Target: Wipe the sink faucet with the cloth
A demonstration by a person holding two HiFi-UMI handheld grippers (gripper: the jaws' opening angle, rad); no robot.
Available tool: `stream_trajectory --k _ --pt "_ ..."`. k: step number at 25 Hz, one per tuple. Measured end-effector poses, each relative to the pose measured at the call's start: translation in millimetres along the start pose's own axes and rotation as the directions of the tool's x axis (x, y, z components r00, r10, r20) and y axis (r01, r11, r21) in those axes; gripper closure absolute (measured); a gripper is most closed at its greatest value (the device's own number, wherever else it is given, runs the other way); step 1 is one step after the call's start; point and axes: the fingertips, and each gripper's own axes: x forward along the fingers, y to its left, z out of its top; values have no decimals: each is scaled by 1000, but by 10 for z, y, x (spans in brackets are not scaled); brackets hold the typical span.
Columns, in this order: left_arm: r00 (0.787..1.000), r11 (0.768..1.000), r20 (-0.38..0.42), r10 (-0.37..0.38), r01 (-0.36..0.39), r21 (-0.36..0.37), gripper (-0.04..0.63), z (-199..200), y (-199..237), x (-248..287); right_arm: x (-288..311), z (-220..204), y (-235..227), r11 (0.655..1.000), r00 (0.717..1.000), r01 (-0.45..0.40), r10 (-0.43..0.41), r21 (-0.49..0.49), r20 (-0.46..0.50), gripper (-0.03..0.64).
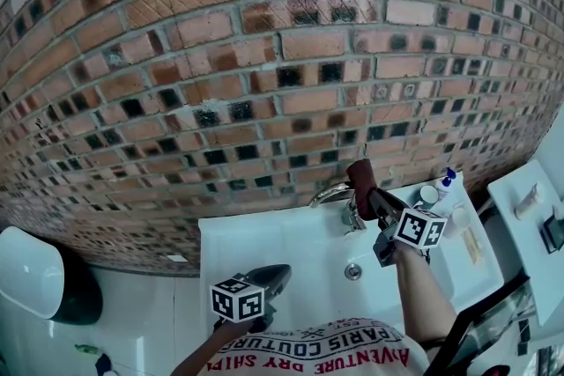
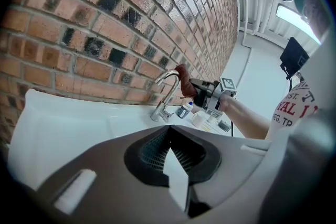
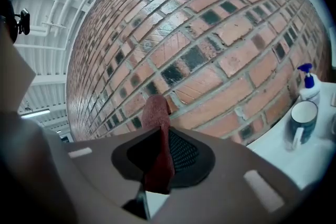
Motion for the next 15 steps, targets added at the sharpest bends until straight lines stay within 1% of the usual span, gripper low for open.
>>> stream_trajectory --k 6,15 --pt "1000 1000 -8 3 -3 -7 595 -21 25 25 6 -187 -265 997 997 73 -73 -5 -33 572" --pt "1000 1000 -11 8 -8 -18 595 -34 82 57 79 -486 -556 990 987 135 -132 33 -93 574"
